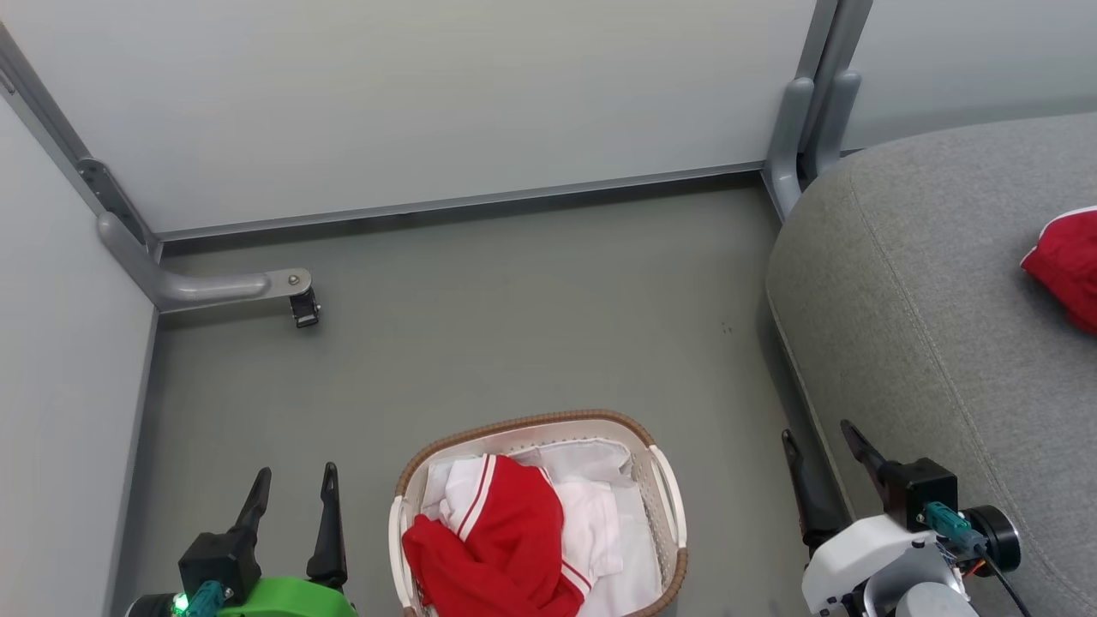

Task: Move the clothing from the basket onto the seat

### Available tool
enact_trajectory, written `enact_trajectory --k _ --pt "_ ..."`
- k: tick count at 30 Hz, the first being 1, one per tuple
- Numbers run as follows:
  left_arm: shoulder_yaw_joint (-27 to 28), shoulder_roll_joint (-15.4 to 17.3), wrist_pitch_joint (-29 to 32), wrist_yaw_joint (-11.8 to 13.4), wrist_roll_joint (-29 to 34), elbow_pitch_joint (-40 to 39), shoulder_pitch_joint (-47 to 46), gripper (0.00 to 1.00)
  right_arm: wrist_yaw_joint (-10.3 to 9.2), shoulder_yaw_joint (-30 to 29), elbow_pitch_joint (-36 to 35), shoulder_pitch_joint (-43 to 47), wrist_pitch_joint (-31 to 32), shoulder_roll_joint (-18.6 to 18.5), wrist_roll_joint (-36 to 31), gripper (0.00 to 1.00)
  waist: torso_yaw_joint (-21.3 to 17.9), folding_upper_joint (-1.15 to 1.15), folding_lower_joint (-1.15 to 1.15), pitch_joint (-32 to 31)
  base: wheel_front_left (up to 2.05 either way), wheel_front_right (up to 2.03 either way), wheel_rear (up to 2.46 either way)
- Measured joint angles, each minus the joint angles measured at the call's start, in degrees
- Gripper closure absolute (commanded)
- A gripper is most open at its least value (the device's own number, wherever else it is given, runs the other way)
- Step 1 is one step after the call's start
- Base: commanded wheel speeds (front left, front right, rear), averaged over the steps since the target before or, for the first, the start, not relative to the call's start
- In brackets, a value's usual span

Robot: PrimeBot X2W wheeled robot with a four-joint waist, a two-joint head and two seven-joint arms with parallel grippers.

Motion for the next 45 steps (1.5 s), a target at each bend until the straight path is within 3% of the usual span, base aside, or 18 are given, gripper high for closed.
enact_trajectory --k 12,29,45 --pt "-2.9 0.0 0.0 0.0 -0.7 2.3 -3.5 0.00 0.00 2.3 -1.3 -4.1 0.0 0.0 0.7 0.00 -1.6 0.00 0.00 5.6 0.00 0.00 0.00" --pt "-12.8 1.3 0.0 0.0 0.0 9.9 -17.1 0.00 0.00 7.0 -5.8 -14.4 0.0 -0.1 3.0 0.00 -6.2 0.00 0.01 20.5 0.00 0.00 0.00" --pt "-13.7 4.2 0.0 0.6 5.9 29.0 -31.4 0.00 0.00 9.0 -8.0 -18.7 0.0 0.0 5.7 0.00 -10.2 0.00 0.01 34.4 0.00 0.00 0.00"
